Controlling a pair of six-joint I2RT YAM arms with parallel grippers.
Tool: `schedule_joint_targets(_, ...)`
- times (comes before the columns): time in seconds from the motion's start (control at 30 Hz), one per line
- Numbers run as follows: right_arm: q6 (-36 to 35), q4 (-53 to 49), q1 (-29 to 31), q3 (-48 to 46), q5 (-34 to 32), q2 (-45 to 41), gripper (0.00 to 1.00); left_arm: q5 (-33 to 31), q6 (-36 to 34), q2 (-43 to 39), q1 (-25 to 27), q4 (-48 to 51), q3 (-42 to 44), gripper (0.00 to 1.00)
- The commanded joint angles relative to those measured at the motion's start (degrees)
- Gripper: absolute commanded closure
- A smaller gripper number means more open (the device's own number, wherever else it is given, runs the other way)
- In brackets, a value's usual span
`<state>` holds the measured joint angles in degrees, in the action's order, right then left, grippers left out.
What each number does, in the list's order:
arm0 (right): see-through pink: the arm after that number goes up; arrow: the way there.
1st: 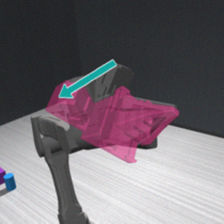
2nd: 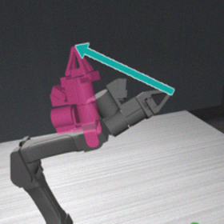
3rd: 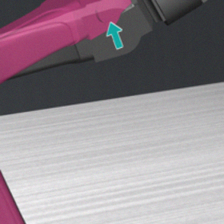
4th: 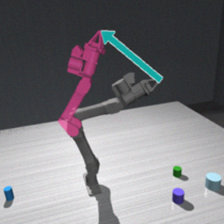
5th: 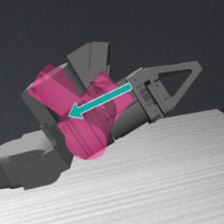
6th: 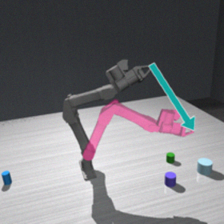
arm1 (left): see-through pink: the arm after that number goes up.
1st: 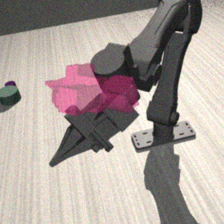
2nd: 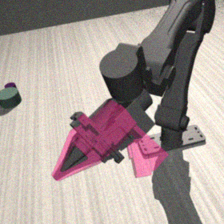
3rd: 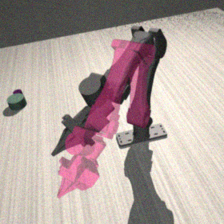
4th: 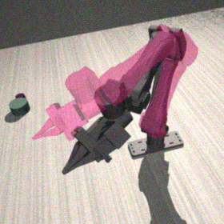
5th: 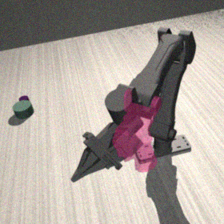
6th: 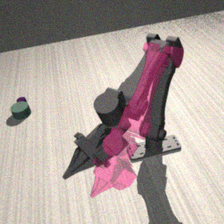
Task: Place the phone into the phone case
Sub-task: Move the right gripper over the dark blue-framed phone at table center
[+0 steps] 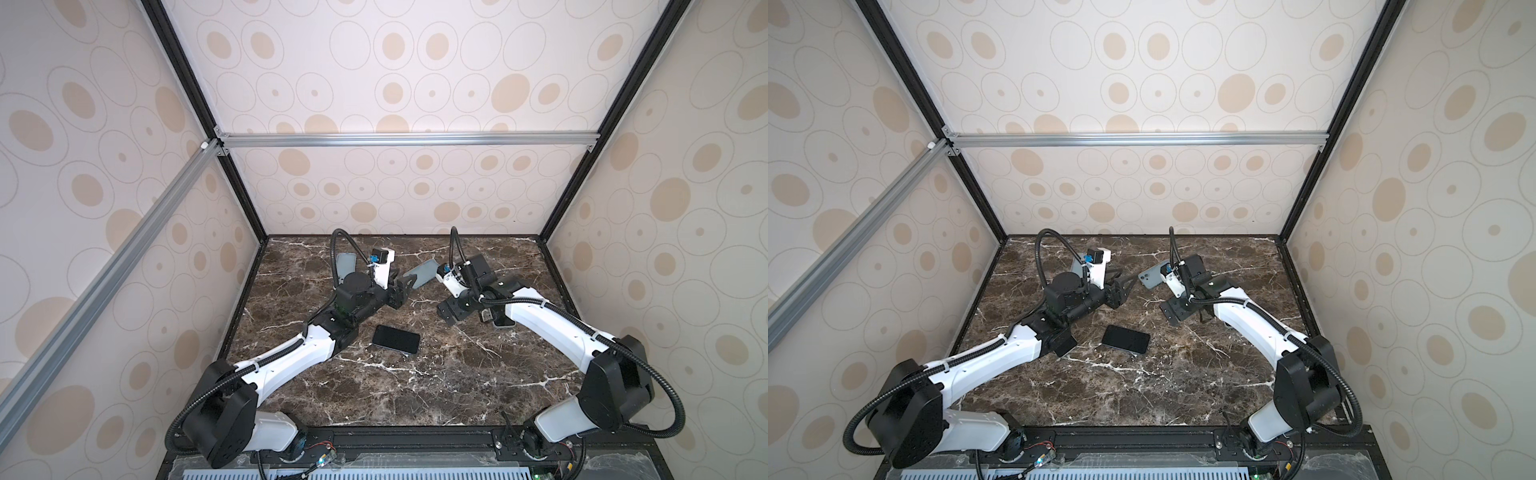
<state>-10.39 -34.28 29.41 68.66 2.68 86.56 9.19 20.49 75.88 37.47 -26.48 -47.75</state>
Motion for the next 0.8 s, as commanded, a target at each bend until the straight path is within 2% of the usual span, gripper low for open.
schedule_joint_targets(0.0,-3.4,2.2,2.5,-0.6,3.8,-1.3,0.0,-3.6,-1.9,-3.5,-0.1,3.2,2.2,0.42)
schedule_joint_targets(0.1,-5.1,4.2,4.7,-0.8,6.7,-1.0,0.01,-7.8,-4.7,-6.9,-0.1,6.6,4.5,0.42)
schedule_joint_targets(0.2,-6.0,7.5,6.3,-1.8,9.6,-0.5,0.0,-13.6,-7.2,-9.6,-0.2,9.9,6.1,0.37)
schedule_joint_targets(0.33,-7.2,12.0,8.5,-3.3,12.2,0.0,0.0,-19.0,-6.5,-11.5,-0.6,9.4,9.7,0.34)
schedule_joint_targets(0.53,-11.0,9.5,11.1,0.0,11.5,4.2,0.01,-22.0,-7.5,-7.9,-1.8,9.3,10.6,0.33)
schedule_joint_targets(0.77,-14.9,9.3,11.5,6.7,12.6,12.0,0.0,-19.5,-7.9,-1.6,-4.2,5.1,11.4,0.33)
